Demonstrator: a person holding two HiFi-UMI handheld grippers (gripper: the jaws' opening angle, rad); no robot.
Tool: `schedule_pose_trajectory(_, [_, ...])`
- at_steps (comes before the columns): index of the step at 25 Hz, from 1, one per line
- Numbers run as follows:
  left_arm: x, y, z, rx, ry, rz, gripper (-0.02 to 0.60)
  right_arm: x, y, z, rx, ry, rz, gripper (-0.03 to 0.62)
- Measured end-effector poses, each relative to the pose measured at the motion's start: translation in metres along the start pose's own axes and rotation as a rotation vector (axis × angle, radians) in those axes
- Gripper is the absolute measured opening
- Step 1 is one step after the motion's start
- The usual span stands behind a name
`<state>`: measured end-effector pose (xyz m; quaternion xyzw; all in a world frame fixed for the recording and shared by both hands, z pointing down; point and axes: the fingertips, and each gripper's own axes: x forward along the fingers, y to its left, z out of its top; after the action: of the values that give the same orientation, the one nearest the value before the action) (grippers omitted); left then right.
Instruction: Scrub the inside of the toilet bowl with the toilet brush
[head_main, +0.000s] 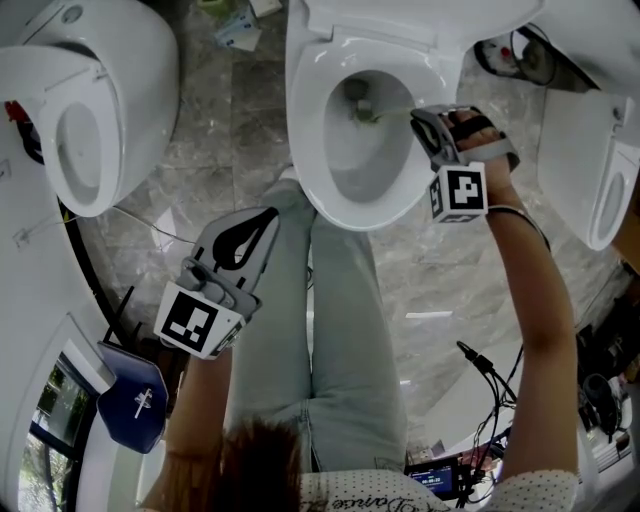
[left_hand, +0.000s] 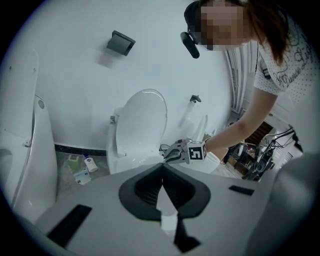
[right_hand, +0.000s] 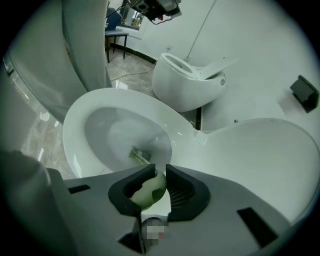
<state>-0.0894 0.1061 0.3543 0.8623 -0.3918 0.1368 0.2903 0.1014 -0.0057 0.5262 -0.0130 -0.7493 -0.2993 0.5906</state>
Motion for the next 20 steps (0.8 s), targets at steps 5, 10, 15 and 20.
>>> schedule_pose_trajectory(5, [0.0, 0.002, -0.003, 0.004, 0.009, 0.006, 0.003, 0.0, 0.009, 0.006, 0.365, -0.027, -0.013, 0.075])
schedule_pose_trajectory(10, [0.003, 0.0, -0.003, 0.003, 0.009, -0.004, 0.003, 0.011, -0.003, -0.013, 0.838, -0.014, -0.089, 0.078])
schedule_pose_trajectory(15, [0.003, -0.004, -0.005, -0.004, 0.011, -0.011, 0.003, 0.017, -0.019, -0.028, 1.074, -0.024, -0.183, 0.083])
schedule_pose_trajectory(20, [0.004, -0.004, -0.005, -0.011, 0.004, -0.022, 0.003, 0.008, -0.044, -0.039, 1.141, -0.035, -0.31, 0.081])
